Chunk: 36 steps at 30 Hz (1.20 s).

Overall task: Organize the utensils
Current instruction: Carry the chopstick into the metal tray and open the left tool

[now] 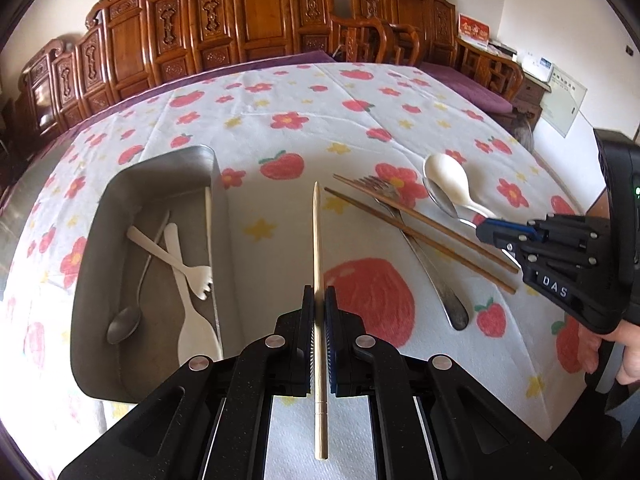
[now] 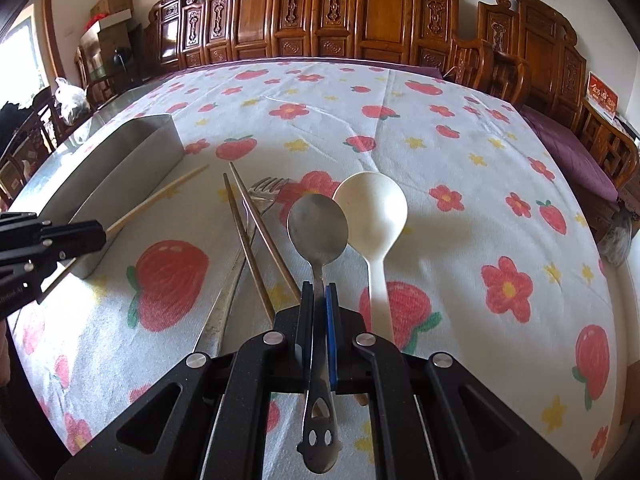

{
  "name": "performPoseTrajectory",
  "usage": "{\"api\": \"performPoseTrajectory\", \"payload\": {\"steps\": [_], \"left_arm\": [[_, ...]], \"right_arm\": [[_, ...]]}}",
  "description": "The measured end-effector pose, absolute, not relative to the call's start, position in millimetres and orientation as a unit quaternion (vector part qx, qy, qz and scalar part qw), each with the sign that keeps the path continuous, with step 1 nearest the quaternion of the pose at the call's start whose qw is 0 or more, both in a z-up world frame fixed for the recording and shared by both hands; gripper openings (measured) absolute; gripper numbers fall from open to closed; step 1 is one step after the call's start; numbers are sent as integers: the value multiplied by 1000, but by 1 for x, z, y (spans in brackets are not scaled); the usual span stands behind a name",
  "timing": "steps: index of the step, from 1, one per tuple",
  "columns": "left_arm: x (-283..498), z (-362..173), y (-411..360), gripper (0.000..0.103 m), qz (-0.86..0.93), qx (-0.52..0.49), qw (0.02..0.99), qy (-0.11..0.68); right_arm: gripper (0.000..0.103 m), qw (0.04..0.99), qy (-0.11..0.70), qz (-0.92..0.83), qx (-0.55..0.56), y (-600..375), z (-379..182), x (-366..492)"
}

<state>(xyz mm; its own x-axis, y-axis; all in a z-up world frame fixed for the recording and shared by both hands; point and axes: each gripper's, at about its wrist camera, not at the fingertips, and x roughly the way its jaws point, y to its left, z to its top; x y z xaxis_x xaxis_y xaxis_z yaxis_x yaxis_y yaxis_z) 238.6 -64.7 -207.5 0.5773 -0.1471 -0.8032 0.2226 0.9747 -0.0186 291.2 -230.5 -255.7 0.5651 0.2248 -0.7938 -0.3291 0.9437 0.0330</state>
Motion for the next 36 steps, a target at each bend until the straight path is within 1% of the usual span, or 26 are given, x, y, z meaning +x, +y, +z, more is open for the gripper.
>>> {"api": "performPoseTrajectory", "payload": {"steps": [11, 23, 28, 36], "left_arm": [[237, -181, -50, 4, -102, 31, 902, 419], [236, -157, -12, 4, -94, 13, 911, 401], [243, -162, 11, 4, -80, -2, 909, 409], [256, -187, 36, 4, -55, -13, 898, 437]], "right_arm": [[7, 886, 427, 172, -59, -220, -246, 287], [7, 885, 416, 196, -72, -198, -238, 277], [7, 886, 412, 200, -71, -194, -236, 277], [7, 884, 412, 210, -76, -185, -236, 277]]}}
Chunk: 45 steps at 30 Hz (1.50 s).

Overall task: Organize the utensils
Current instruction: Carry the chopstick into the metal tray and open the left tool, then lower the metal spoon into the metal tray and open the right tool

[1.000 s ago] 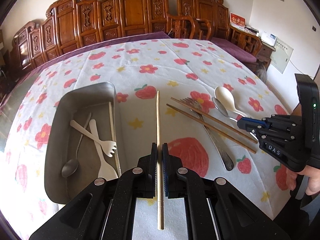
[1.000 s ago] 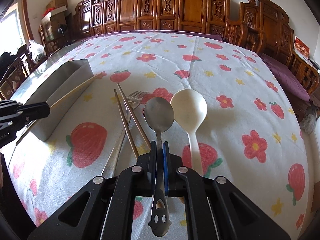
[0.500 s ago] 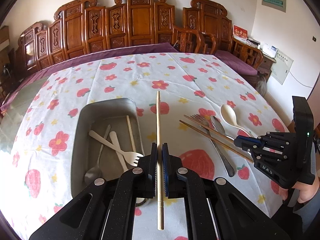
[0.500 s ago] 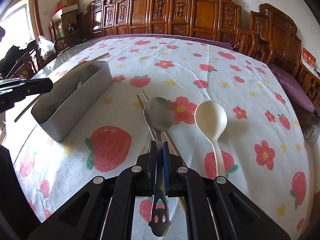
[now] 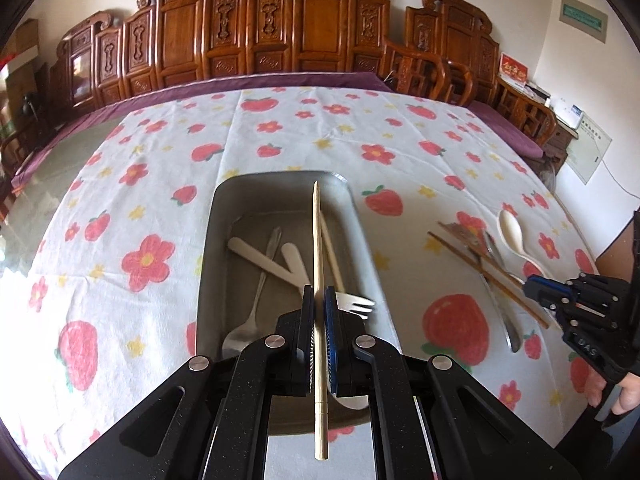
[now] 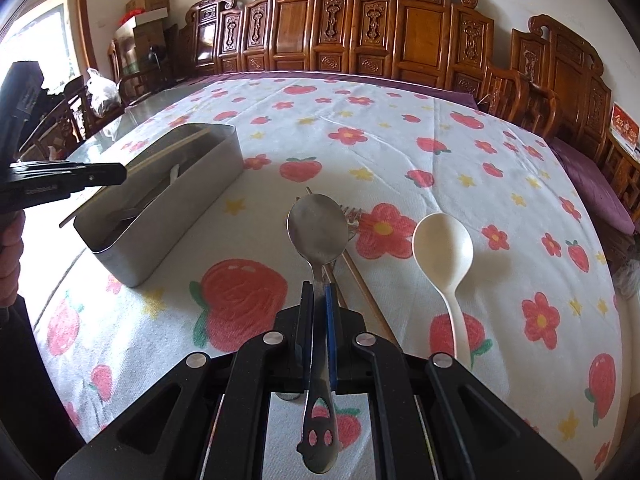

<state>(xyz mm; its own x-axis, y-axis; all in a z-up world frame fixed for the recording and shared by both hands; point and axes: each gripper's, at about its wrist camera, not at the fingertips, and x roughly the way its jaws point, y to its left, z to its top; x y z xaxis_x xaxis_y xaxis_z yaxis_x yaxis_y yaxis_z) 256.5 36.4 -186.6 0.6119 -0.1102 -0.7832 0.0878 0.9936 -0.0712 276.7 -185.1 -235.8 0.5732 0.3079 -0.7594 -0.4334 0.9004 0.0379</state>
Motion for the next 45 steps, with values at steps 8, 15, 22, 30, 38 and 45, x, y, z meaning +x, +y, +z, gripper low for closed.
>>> {"api": "performPoseTrajectory", "payload": {"steps": [8, 15, 22, 30, 38, 45], "left_arm": [[269, -203, 40, 4, -47, -15, 889, 455], [273, -209, 40, 7, -43, -14, 882, 469], [267, -194, 48, 21, -35, -16, 891, 453], [255, -177, 60, 23, -28, -5, 901, 433], [249, -154, 74, 34, -22, -12, 914, 406], [244, -138, 88, 35, -18, -14, 922, 387]], "right_arm": [[7, 884, 410, 215, -72, -183, -234, 276], [7, 883, 410, 217, -71, -181, -233, 274], [7, 881, 410, 224, -74, -172, -232, 268], [7, 880, 403, 242, -73, -157, -224, 260], [7, 878, 396, 257, -81, -132, -210, 253], [7, 879, 393, 257, -85, -109, -197, 258]]}}
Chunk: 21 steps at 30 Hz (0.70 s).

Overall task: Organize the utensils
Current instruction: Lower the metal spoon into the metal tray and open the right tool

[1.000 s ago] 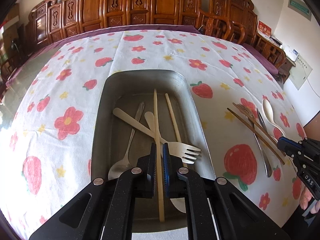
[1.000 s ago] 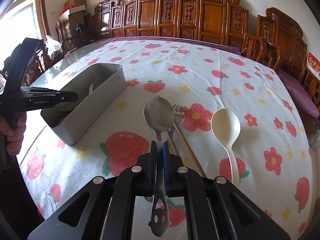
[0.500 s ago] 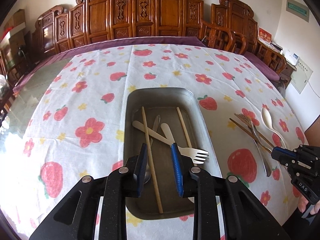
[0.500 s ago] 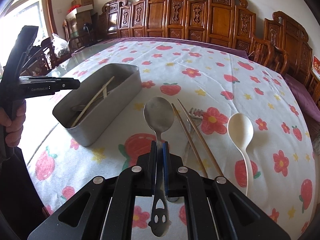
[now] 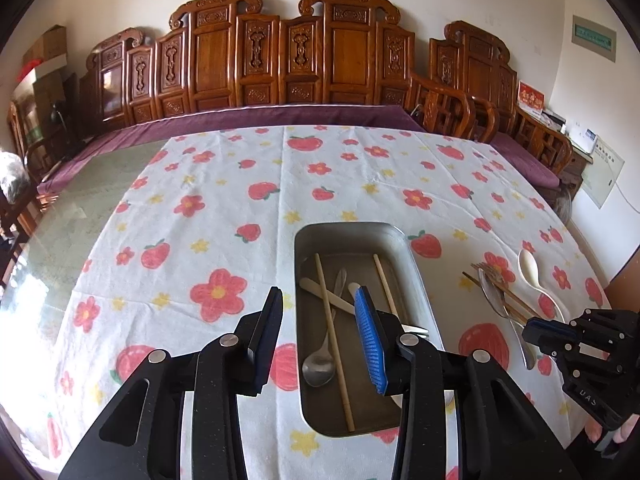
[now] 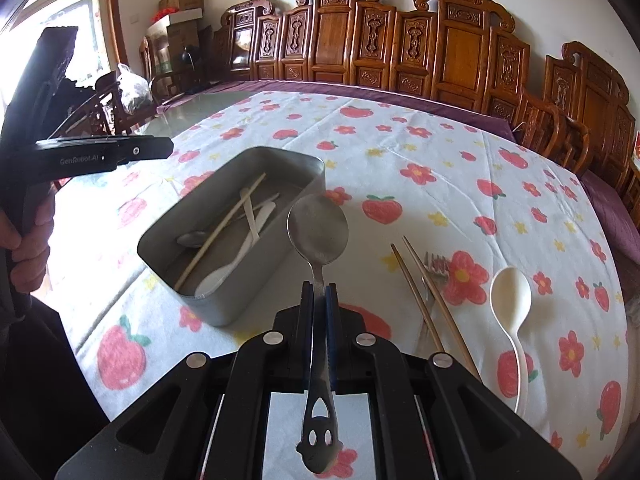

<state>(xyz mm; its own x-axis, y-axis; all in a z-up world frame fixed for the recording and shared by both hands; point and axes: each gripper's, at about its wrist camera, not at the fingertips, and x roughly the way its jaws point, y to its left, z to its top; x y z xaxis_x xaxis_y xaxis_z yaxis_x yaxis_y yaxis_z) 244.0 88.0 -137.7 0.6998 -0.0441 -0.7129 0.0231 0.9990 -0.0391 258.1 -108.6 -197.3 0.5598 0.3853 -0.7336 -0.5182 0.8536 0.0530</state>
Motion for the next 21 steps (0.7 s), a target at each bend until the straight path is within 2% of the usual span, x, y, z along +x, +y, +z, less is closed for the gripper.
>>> {"api": "performPoseTrajectory", "payload": {"steps": [12, 21], "left_arm": [[239, -119, 123, 35, -8, -46, 931, 363], [239, -117, 144, 35, -4, -47, 928, 370]], "right_arm": [[7, 881, 380, 266, -91, -50, -167, 282], [7, 877, 389, 268, -85, -10, -166, 302]]}}
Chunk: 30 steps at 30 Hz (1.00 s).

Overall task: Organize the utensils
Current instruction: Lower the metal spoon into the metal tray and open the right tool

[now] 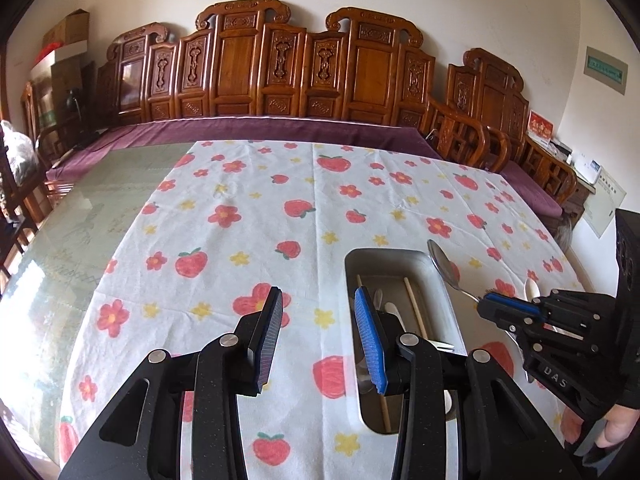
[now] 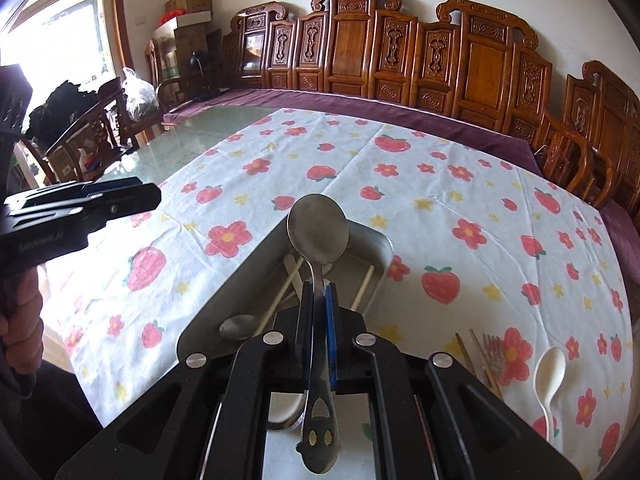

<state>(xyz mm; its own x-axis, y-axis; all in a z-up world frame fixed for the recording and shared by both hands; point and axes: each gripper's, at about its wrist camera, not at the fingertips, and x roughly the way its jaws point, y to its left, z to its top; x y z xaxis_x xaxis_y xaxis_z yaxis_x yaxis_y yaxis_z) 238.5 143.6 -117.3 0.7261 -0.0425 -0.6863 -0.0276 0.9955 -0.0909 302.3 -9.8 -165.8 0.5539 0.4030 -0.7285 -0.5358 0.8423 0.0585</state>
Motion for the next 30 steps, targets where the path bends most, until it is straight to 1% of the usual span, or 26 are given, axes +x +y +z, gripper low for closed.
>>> {"api": "performPoseTrajectory", "payload": {"steps": [8, 20, 25, 30], "left_arm": [[241, -122, 158, 35, 0, -52, 924, 380], [250, -138, 163, 35, 8, -45, 915, 402], [252, -141, 159, 35, 7, -39, 913, 407], [254, -144, 155, 35, 8, -34, 911, 411]], "right_arm": [[7, 867, 414, 265, -77, 23, -185, 320], [7, 855, 463, 224, -69, 42, -235, 346], [7, 849, 478, 218, -46, 38, -244, 354], [8, 837, 485, 252, -8, 38, -242, 352]]}}
